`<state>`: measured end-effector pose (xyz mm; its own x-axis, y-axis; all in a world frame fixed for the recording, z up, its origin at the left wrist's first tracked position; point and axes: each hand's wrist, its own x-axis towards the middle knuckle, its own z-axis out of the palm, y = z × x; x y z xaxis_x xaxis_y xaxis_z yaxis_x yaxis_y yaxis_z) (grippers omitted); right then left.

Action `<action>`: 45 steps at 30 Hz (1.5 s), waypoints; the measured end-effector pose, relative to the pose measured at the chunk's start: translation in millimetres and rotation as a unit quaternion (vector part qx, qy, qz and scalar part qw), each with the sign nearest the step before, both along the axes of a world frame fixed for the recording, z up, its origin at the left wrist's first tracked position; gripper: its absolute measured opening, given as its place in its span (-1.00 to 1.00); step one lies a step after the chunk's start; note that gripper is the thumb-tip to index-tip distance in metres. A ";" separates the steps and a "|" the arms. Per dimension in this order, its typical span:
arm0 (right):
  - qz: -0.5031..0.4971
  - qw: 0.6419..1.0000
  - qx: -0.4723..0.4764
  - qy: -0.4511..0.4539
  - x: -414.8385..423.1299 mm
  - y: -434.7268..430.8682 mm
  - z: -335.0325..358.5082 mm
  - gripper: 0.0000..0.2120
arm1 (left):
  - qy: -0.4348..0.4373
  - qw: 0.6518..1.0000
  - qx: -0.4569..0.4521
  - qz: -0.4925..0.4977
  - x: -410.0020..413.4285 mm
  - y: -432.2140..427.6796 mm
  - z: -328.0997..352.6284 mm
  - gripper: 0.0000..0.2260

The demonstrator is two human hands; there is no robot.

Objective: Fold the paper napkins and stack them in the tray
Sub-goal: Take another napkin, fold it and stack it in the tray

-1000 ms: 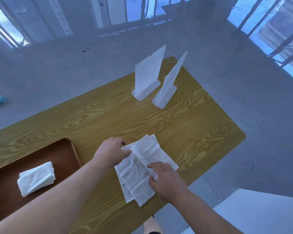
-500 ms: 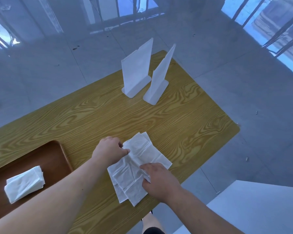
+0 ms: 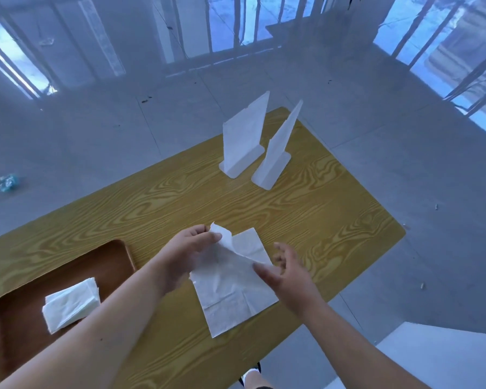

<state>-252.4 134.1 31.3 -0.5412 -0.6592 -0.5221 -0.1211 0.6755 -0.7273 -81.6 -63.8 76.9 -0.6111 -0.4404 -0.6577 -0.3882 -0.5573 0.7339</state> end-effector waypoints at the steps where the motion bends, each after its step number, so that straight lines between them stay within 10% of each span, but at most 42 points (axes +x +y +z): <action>1: -0.025 0.996 -0.011 -0.084 -0.3 -9.0 8.2 0.06 | 0.017 0.999 0.017 0.028 9.9 -3.7 11.1 -0.84; 5: -0.039 0.918 -0.095 -0.384 19.9 -48.7 31.3 -0.25 | 0.063 0.989 0.036 0.127 51.4 -17.7 44.7 -0.80; 9: -0.058 0.885 -0.158 -0.433 63.2 -103.7 61.8 -0.20 | 0.070 0.976 -0.014 0.206 109.4 -34.2 64.1 -0.77; 17: 0.106 0.929 -0.163 -0.316 149.6 -173.2 100.7 -0.16 | 0.038 0.947 -0.151 0.280 230.2 -59.4 80.1 -0.24; 25: 0.285 0.950 -0.053 -0.119 205.6 -174.4 103.1 -0.07 | -0.074 0.925 -0.332 0.171 280.0 -55.1 101.6 -0.75; 29: 0.408 0.894 -0.013 0.183 224.2 -183.3 105.9 -0.17 | -0.179 0.886 -0.423 0.056 287.1 -52.1 118.7 -0.88; 33: 0.455 0.859 -0.060 0.226 245.6 -196.1 110.6 -0.09 | -0.185 0.878 -0.442 -0.003 293.8 -50.5 137.9 -0.90; 36: 0.494 0.842 -0.078 0.202 262.2 -203.8 113.3 -0.22 | -0.163 0.881 -0.443 -0.022 299.4 -52.1 150.8 -0.90; 39: 0.483 0.860 -0.089 0.138 274.0 -206.1 116.7 -0.86 | -0.138 0.889 -0.435 -0.038 305.6 -56.4 160.2 -0.88; 45: 0.356 0.917 -0.055 -0.170 274.2 -202.6 122.4 -0.94 | -0.240 0.818 -0.512 0.107 319.5 -67.4 138.9 -0.58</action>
<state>21.7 -68.5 153.6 0.2286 -0.8407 -0.4908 -0.2566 0.4343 -0.8634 237.9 -131.2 215.8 -0.2286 -0.9733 -0.0191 -0.7423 0.1616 0.6503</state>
